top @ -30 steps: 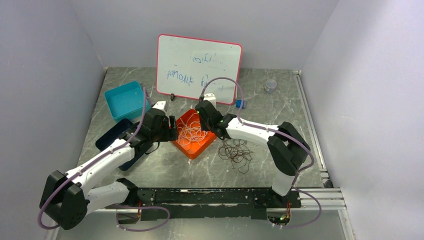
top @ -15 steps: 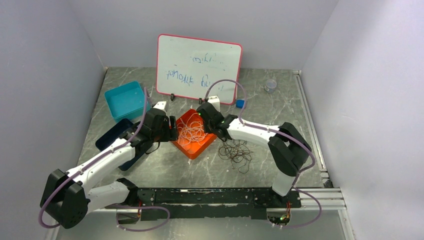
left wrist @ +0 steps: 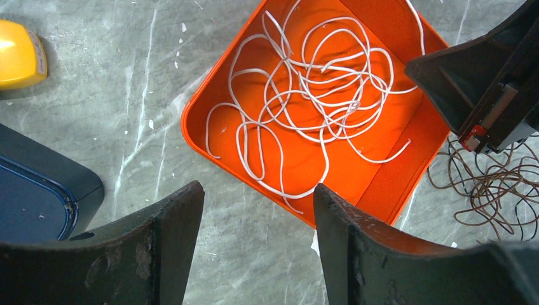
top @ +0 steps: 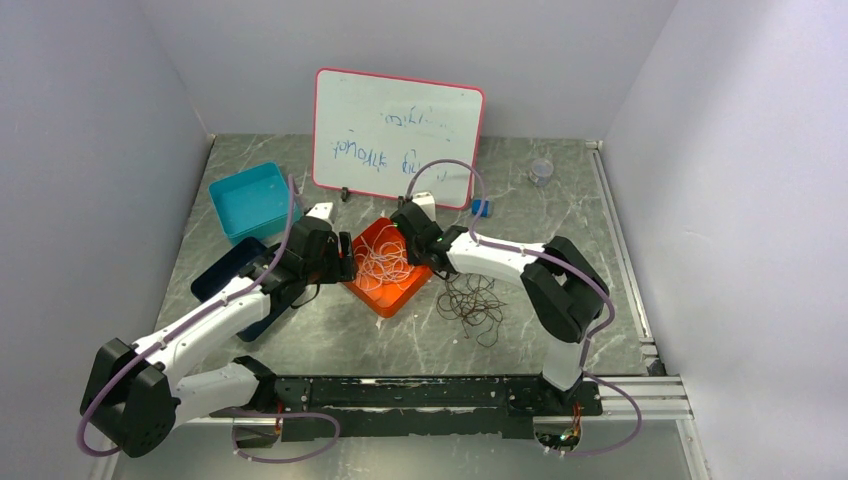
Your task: Untangle the cables
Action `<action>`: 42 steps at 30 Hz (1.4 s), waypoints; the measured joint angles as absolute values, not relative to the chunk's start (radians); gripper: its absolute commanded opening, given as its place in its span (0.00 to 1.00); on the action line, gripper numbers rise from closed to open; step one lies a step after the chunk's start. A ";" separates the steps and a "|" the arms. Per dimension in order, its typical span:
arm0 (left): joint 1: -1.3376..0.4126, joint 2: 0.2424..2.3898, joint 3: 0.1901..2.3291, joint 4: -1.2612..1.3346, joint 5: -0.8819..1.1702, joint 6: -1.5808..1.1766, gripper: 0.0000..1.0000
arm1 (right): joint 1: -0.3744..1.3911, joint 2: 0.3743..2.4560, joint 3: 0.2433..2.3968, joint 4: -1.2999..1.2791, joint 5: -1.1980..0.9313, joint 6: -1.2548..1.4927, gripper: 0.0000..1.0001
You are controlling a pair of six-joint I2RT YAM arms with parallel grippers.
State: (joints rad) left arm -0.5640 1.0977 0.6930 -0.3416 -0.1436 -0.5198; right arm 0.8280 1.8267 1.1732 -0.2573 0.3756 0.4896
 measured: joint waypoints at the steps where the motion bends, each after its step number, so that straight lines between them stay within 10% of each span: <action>1: -0.564 1.098 0.693 -0.341 -0.144 -0.519 0.68 | 0.828 1.827 1.174 -0.256 0.369 0.489 0.04; 16: -0.564 1.098 0.693 -0.341 -0.144 -0.519 0.68 | 0.828 1.847 1.208 -0.281 0.216 0.456 0.00; 30: -0.564 1.085 0.693 -0.342 -0.139 -0.520 0.71 | 0.828 1.850 1.274 -0.373 0.267 0.400 0.36; 42: -0.554 1.063 0.755 -0.347 -0.127 -0.525 0.72 | 0.828 1.687 1.234 -0.230 0.150 0.304 0.38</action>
